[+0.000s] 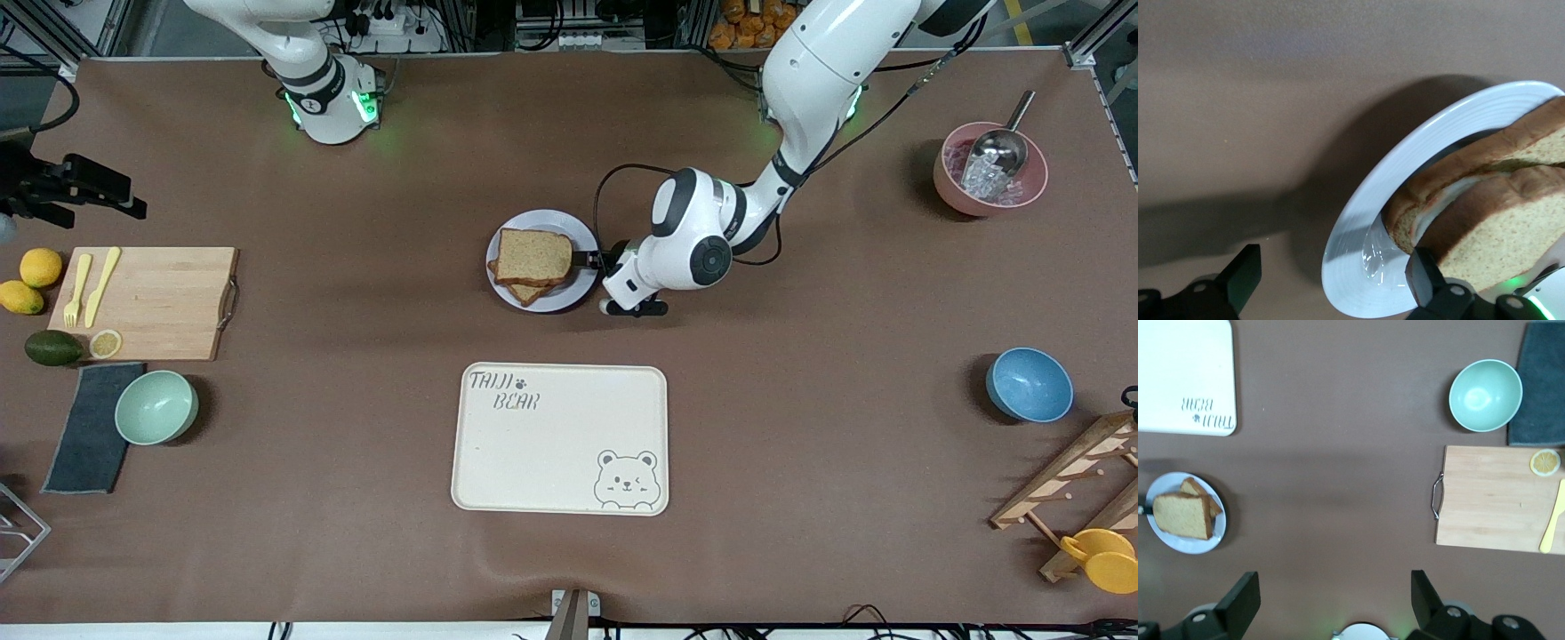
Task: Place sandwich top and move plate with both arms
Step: 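Grasp the white plate's rim with the left gripper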
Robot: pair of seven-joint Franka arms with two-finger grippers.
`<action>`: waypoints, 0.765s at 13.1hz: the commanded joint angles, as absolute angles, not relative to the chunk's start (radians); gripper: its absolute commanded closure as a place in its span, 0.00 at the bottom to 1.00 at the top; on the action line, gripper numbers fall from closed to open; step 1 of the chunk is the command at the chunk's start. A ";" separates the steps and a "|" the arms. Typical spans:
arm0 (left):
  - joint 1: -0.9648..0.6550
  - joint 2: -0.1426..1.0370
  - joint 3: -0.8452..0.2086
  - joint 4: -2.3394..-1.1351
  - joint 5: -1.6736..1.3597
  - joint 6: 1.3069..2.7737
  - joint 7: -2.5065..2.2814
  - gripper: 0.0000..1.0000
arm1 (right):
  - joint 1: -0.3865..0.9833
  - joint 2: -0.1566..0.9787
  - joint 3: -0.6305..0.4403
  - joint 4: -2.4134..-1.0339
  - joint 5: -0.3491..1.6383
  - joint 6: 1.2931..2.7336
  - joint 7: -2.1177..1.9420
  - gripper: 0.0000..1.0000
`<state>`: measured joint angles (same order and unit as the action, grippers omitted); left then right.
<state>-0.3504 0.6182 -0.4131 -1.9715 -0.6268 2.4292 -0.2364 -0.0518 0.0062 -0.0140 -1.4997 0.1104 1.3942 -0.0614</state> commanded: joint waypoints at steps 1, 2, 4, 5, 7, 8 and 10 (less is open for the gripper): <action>-0.362 0.620 -0.423 -1.977 -0.652 2.450 -0.227 0.00 | -0.077 -0.012 0.037 -1.514 0.084 1.419 0.031 0.00; -0.362 0.617 -0.423 -1.979 -0.652 2.450 -0.226 0.00 | -0.080 -0.009 0.038 -1.513 0.084 1.425 0.029 0.00; -0.357 0.604 -0.423 -2.005 -0.652 2.448 -0.186 0.00 | -0.081 -0.005 0.038 -1.503 0.075 1.430 0.029 0.00; -0.351 0.594 -0.425 -2.017 -0.652 2.450 -0.157 0.00 | -0.081 0.001 0.037 -1.490 0.077 1.430 0.029 0.00; -0.342 0.577 -0.425 -2.029 -0.652 2.448 -0.135 0.00 | -0.083 0.015 0.037 -1.477 0.071 1.430 0.031 0.00; -0.342 0.574 -0.426 -2.029 -0.652 2.448 -0.130 0.00 | -0.083 0.015 0.035 -1.477 0.069 1.431 0.031 0.00; -0.318 0.546 -0.428 -2.029 -0.652 2.431 -0.127 0.00 | -0.083 0.014 0.034 -1.479 0.046 1.431 0.040 0.00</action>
<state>-0.3472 0.6058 -0.4173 -1.9942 -0.6268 2.4346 -0.1507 -0.0610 0.0059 0.0136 -1.5001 0.0831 1.4377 0.0157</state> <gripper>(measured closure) 0.000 0.000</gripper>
